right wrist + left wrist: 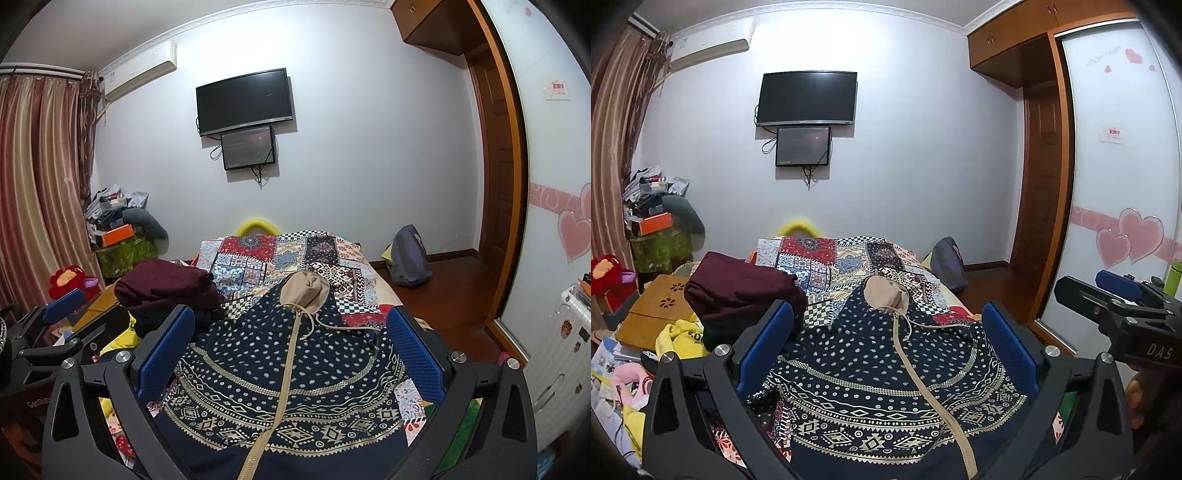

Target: Fold large clothes

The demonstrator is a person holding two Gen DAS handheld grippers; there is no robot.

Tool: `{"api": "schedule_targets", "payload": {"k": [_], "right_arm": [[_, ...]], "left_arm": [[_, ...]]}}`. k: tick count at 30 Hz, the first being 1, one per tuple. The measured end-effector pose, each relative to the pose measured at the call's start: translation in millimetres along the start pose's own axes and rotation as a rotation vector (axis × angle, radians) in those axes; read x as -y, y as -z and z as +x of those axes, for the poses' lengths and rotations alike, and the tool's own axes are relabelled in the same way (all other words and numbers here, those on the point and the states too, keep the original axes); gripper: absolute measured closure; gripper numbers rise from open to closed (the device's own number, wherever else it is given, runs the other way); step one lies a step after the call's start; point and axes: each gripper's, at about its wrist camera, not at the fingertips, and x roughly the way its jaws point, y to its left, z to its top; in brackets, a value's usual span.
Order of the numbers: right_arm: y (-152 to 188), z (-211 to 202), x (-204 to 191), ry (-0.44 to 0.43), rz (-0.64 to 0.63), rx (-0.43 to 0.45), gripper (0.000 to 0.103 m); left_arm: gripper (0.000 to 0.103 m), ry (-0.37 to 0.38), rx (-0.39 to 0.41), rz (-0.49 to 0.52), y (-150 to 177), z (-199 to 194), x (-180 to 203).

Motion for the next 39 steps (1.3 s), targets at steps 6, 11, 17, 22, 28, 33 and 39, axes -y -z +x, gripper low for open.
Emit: {"api": "schedule_targets", "payload": {"k": [6,11,17,22,28,33,39], "right_arm": [[-0.4,0.2,-0.7,-0.001,0.000,-0.001,0.000],[-0.6,-0.4,-0.8,-0.002,0.000,-0.002,0.000],[-1.8,-1.2,-3.7,-0.002,-0.005,-0.002,0.000],[-2.2,-1.6,-4.7,-0.003,-0.005,-0.002,0.000],[-2.3,-1.8,-5.2,-0.003,-0.006,-0.004,0.000],[-2.7,-0.6,-5.3,-0.003,-0.007,-0.004,0.000],[-2.6,1.3,-5.2,-0.005,-0.007,-0.008,0.000]], "left_arm": [[0.000,-0.005,0.002,-0.003,-0.8,0.7,0.7],[0.000,-0.007,0.002,-0.003,-1.5,0.5,0.6],[0.000,-0.008,0.001,-0.006,-1.8,0.4,-1.4],[0.000,-0.008,0.000,-0.008,-2.1,0.3,-2.1],[0.000,-0.007,-0.001,-0.008,-2.5,0.3,-2.5],[0.000,-0.009,-0.004,-0.005,-2.3,0.5,-4.4],[0.000,-0.010,-0.010,-0.003,-2.0,4.3,-2.8]]}}
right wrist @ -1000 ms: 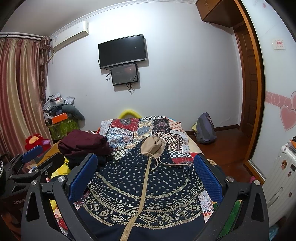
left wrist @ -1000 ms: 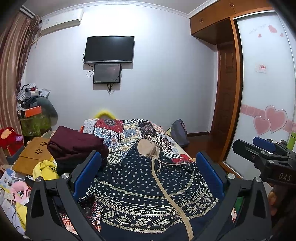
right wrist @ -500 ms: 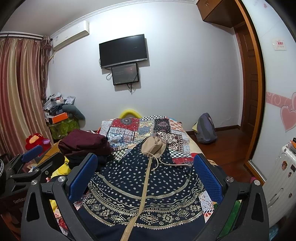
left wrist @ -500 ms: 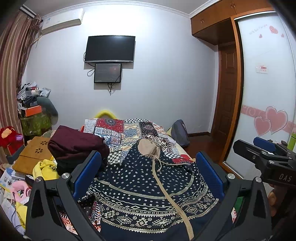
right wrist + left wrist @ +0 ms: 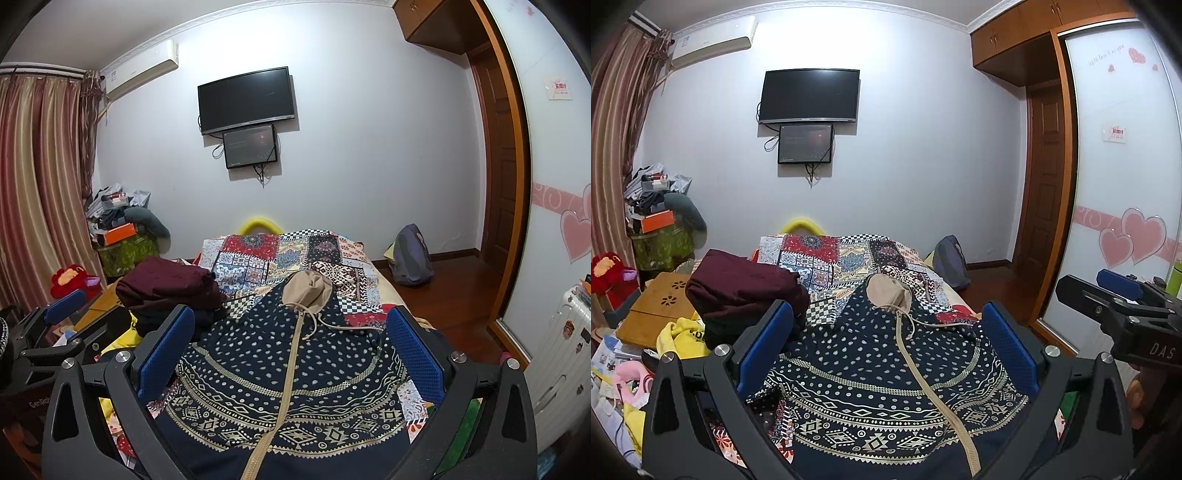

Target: Fold large clothes

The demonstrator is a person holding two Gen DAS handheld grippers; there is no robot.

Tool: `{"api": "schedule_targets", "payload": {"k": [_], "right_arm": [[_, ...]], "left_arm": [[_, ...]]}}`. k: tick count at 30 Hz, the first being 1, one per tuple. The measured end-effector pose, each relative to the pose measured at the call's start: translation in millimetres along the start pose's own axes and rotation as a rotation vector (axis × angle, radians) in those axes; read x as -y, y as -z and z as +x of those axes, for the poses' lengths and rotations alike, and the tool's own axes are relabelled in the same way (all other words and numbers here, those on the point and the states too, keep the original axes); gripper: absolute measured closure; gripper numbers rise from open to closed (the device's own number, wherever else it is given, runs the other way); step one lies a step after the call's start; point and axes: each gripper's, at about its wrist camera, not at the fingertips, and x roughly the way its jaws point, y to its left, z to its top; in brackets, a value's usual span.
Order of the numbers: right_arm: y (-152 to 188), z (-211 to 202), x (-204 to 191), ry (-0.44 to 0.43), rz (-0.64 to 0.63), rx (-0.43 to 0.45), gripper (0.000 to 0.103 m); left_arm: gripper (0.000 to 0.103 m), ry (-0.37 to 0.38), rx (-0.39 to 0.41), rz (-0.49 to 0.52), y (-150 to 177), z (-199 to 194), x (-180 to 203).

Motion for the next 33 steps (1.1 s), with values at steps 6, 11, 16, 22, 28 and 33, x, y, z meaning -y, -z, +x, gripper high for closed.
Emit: {"api": "schedule_targets", "payload": {"k": [6,11,16,22,28,33], "right_arm": [[0,9,2,-0.002,0.001,-0.012,0.000],[-1,19,2,-0.003,0.004,-0.022,0.000],[-4,39,3,-0.009,0.013,-0.048,0.000],[-5,74,7,-0.005,0.028,-0.088,0.000],[-4,123,14,0.000,0.063,-0.160,0.000],[-2,162,18,0.044,0.041,-0.204,0.000]], "left_arm": [[0.000,-0.003,-0.012,-0.008,1,8,-1],[0.000,-0.021,-0.034,-0.014,3,20,-8],[0.000,-0.048,-0.068,-0.057,5,39,-31],[0.000,-0.134,-0.109,-0.091,8,63,-77],[0.000,-0.210,-0.142,-0.170,15,81,-147],[0.000,-0.292,-0.250,-0.265,36,97,-226]]}}
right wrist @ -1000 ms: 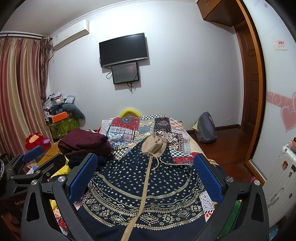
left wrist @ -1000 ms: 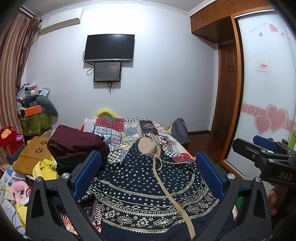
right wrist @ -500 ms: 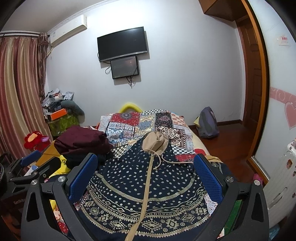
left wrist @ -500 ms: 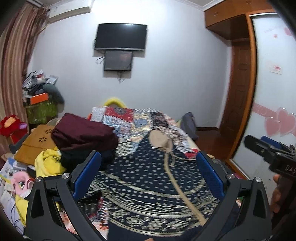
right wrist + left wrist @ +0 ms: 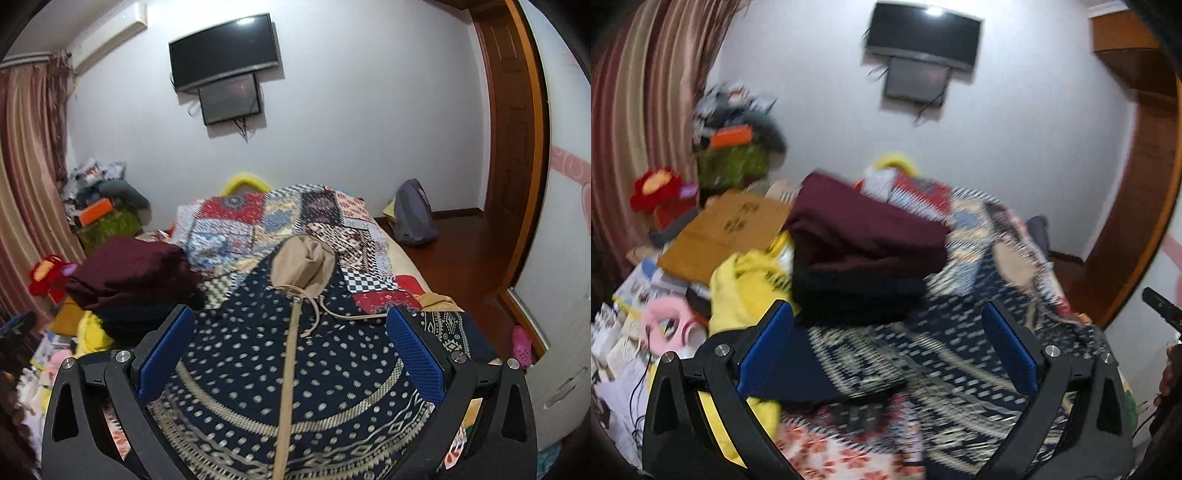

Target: Fold large clothes

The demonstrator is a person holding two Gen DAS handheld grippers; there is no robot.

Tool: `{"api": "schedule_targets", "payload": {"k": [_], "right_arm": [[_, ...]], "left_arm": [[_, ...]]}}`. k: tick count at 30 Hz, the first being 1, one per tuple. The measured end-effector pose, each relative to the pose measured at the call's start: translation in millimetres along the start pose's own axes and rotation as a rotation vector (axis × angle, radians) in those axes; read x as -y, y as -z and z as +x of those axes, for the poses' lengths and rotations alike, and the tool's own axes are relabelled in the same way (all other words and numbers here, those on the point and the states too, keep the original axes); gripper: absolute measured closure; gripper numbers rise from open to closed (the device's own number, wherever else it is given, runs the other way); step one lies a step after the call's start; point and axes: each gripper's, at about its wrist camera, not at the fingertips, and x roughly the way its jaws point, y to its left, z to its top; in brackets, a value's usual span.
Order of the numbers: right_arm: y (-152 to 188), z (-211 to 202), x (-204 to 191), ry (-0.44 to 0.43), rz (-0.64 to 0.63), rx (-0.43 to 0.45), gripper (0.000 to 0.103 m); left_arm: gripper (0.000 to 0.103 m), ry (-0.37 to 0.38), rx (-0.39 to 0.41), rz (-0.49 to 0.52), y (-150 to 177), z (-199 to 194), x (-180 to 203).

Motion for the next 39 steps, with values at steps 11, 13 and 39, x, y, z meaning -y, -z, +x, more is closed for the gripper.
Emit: {"api": "schedule_targets", "payload": {"k": [11,13,39], "right_arm": [[15,92,-2,0.003,-0.039,-0.233,0.000],[21,99,-1,0.006,-0.034,-0.260,0.000],[41,116,13,-0.028,0.073,-0.410,0.000]], "left_arm": [[0.000,0.034,-0.321,-0.396,62,82,-156],[0.000,0.024,-0.354,-0.470,79,91,-177],[0.101,-0.359,-0.243,-0.384,83,101,-205]]}}
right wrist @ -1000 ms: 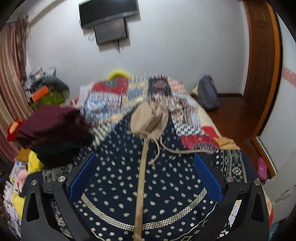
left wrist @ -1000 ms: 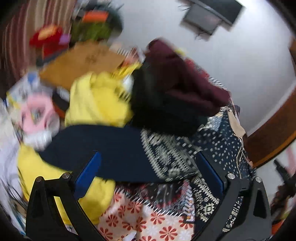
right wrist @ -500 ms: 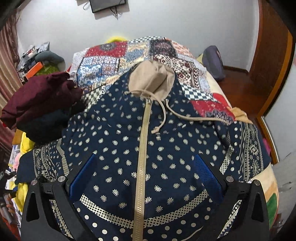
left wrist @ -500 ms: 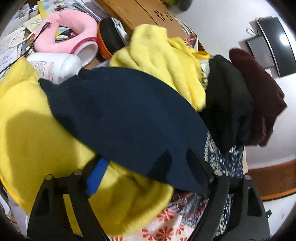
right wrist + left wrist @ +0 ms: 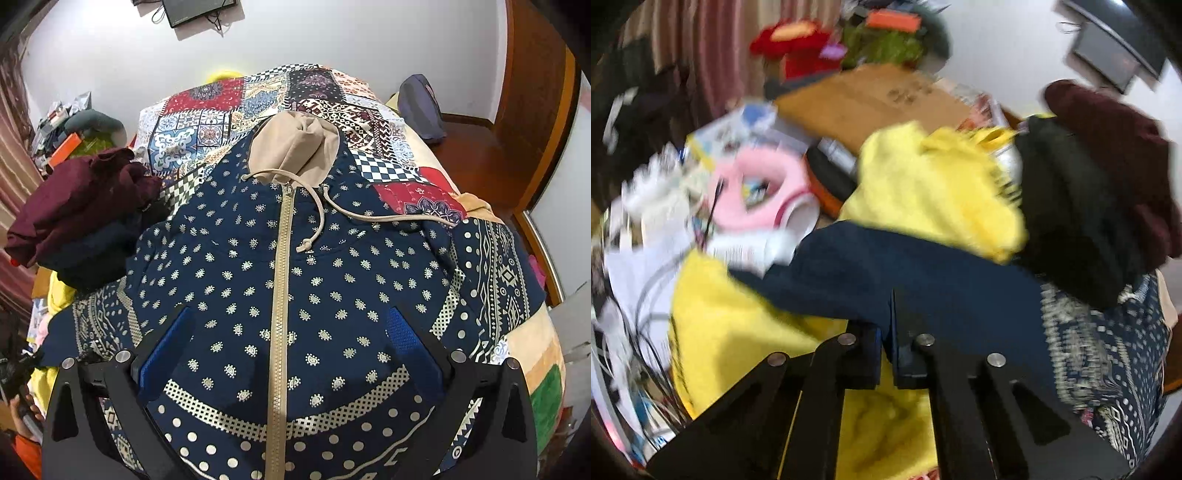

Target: Fold large clothes

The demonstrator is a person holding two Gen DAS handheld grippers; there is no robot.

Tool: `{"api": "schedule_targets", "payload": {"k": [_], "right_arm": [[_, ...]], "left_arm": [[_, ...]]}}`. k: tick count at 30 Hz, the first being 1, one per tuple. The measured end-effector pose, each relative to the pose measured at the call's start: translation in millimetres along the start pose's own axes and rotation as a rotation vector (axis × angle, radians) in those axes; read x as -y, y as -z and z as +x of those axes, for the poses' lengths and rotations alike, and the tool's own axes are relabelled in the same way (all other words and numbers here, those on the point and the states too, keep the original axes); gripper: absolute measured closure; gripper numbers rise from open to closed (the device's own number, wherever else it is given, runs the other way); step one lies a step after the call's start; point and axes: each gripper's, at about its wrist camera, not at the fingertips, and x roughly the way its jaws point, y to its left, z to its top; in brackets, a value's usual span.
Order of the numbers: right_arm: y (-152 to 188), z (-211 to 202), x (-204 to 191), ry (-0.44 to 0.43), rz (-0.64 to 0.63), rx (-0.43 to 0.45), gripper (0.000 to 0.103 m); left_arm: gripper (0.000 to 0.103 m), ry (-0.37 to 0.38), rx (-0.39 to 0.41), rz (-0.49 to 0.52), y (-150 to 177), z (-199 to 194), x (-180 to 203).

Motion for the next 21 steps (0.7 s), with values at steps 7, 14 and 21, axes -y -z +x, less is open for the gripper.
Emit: {"api": "schedule_targets", "payload": {"k": [7,14,21], "right_arm": [[-9,-21,8,-0.043,0.015,0.055,0.000],[-28,-48,22,-0.073,-0.007,0.127,0.000],[-39,-70,39,-0.033,-0.071,0.180,0.000]], "left_arm": [[0.101,0.169,0.216,0.159,-29,-91,78],[0.101,0.362,0.382,0.365,-33,-171,187],[0.101,0.513,0.374,0.545,-5,-190,299]]}}
